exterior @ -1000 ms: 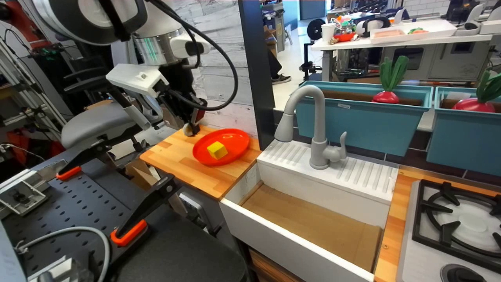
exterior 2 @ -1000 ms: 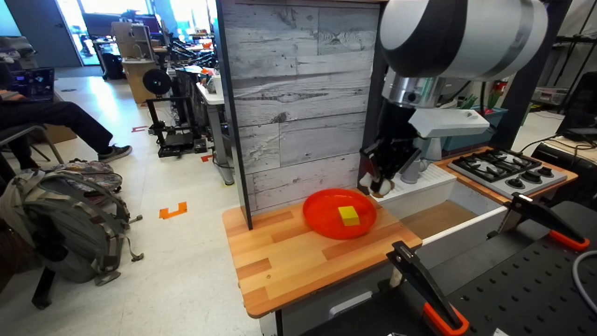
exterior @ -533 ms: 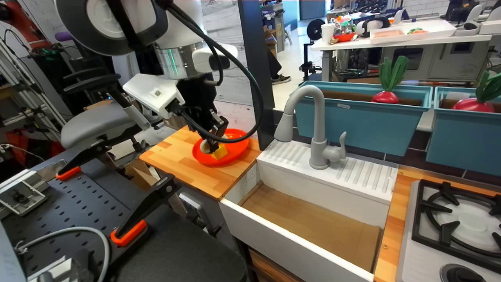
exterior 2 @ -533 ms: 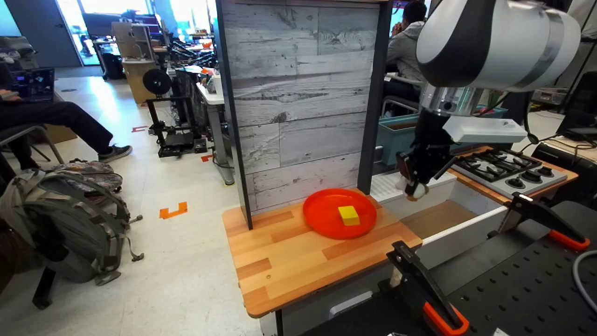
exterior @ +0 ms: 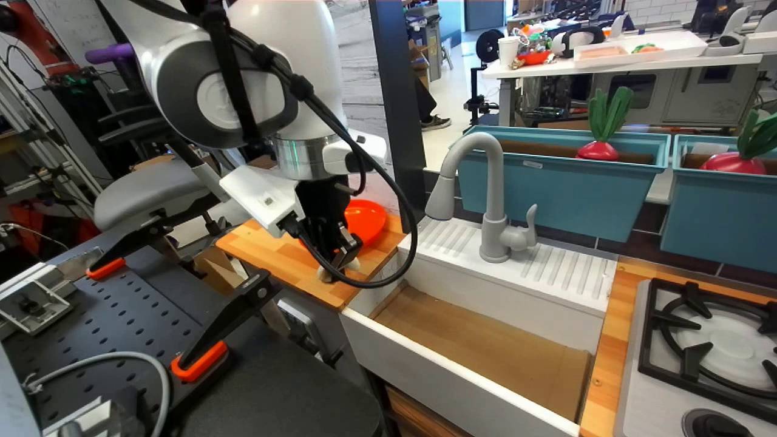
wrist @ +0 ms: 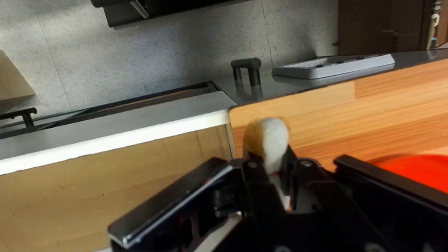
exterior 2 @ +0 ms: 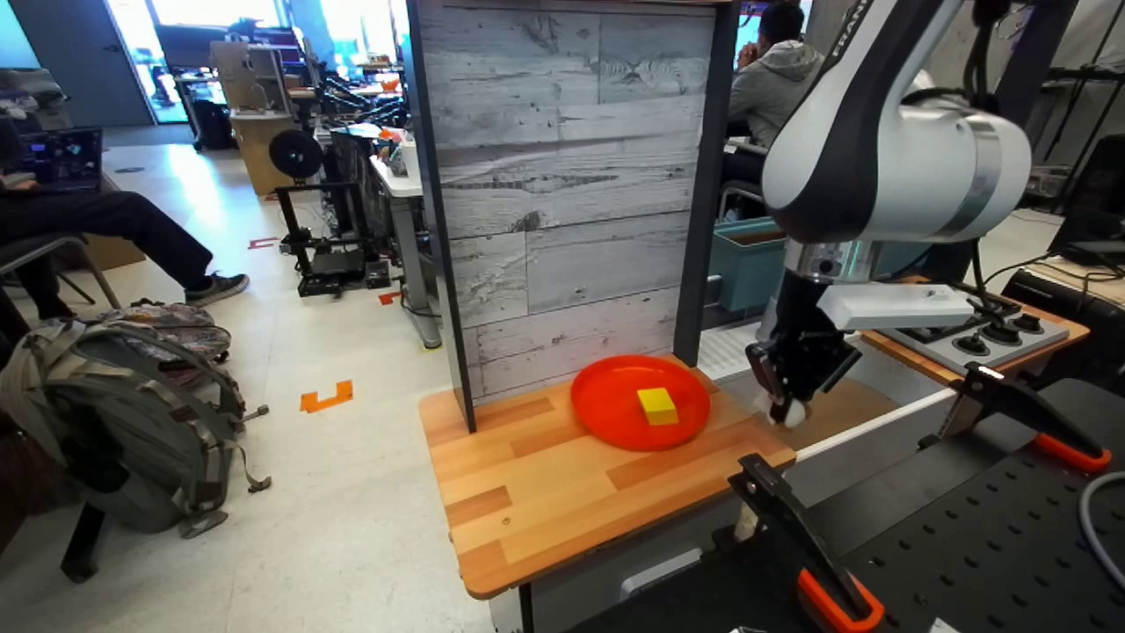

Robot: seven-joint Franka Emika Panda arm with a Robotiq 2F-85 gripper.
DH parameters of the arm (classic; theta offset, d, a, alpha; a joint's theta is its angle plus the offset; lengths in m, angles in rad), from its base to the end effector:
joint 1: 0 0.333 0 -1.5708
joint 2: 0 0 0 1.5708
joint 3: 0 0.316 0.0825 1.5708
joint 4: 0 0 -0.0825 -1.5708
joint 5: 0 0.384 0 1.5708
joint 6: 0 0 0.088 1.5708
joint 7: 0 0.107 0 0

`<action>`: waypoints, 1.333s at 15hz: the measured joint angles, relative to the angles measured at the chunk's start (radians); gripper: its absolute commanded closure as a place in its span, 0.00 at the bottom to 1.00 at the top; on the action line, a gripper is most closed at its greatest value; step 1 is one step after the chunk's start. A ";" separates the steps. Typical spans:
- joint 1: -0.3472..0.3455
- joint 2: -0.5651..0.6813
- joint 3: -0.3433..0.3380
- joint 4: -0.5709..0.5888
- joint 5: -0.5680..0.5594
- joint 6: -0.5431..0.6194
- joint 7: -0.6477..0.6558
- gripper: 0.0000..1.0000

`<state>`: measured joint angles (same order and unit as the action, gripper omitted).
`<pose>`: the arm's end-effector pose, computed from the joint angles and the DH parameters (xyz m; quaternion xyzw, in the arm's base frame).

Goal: Move the white object to the right

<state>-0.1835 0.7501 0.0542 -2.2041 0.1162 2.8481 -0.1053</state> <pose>0.4999 -0.0674 0.0306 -0.9952 0.0746 0.0492 0.0387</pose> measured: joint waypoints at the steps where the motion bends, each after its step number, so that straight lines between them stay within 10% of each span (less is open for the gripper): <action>1: 0.006 0.020 -0.005 0.020 0.000 -0.012 0.004 0.96; 8: 0.046 0.104 -0.018 0.136 -0.012 -0.090 0.021 0.96; 10: 0.056 0.117 -0.019 0.158 -0.013 -0.108 0.021 0.59; 20: 0.072 0.095 -0.030 0.177 -0.018 -0.074 0.023 0.01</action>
<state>-0.1116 0.8447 0.0239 -2.0273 0.0983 2.7736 -0.0824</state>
